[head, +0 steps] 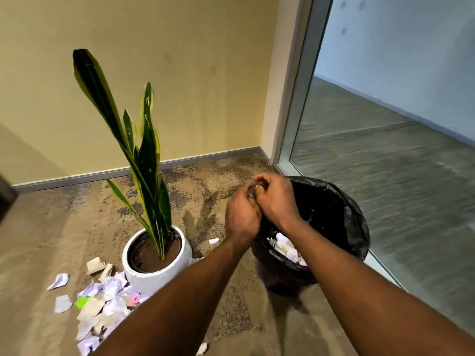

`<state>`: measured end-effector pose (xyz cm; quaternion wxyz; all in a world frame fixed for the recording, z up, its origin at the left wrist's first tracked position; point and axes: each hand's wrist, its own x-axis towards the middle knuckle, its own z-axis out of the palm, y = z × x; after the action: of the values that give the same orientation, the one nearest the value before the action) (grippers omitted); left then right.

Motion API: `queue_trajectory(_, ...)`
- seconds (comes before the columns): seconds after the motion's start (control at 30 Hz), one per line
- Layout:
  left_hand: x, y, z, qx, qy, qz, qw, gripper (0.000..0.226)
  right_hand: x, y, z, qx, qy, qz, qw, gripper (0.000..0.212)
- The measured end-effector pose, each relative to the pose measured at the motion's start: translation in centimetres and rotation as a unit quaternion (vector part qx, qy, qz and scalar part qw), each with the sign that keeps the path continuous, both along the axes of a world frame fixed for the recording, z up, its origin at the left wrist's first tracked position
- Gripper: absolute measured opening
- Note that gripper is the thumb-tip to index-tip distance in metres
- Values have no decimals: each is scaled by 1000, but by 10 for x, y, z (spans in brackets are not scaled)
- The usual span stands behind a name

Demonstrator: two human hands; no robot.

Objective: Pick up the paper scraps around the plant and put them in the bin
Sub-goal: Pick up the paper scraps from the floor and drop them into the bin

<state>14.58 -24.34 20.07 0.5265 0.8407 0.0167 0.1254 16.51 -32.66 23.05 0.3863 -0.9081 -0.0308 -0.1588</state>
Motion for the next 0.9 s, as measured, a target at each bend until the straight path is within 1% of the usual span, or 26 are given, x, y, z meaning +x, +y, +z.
queue_trajectory(0.1, -3, 38, -16, 20, -9, 49, 999, 27, -1, 36, -15, -16, -10, 55, 998, 24)
queue_trajectory(0.2, -10, 71, -43, 47, -20, 32, 998, 35, -4, 67, -42, -35, 14, 97, 995, 28)
queue_trajectory(0.3, -10, 94, -84, 134, 49, 41, 989, 34, -3, 90, -82, -51, 43, 107, 992, 32)
queue_trajectory(0.4, -16, 105, -130, 142, 129, 14, 981, 29, -1, 95, -128, -83, 100, 63, 990, 33)
queue_trajectory(0.47, -19, 112, -165, 180, 164, -10, 970, 28, -1, 94, -160, -101, 133, 45, 985, 33)
queue_trajectory(0.53, -18, 116, -198, 240, 211, -46, 946, 36, 0, 90, -189, -107, 156, 40, 981, 32)
queue_trajectory(0.57, -17, 117, -211, 255, 231, -62, 937, 43, 2, 88, -201, -109, 169, 32, 979, 32)
queue_trajectory(0.63, -12, 117, -230, 281, 251, -85, 922, 50, 8, 83, -222, -122, 191, 22, 974, 34)
queue_trajectory(0.7, -5, 117, -246, 301, 267, -107, 909, 52, 17, 82, -240, -148, 204, 28, 967, 36)
queue_trajectory(0.77, 3, 116, -260, 308, 292, -120, 897, 55, 26, 83, -254, -153, 211, 25, 965, 37)
queue_trajectory(0.83, 7, 116, -270, 313, 311, -119, 890, 59, 35, 86, -266, -143, 221, 15, 965, 40)
queue_trajectory(0.9, 8, 112, -278, 344, 308, -105, 881, 59, 43, 92, -278, -156, 224, 33, 961, 42)
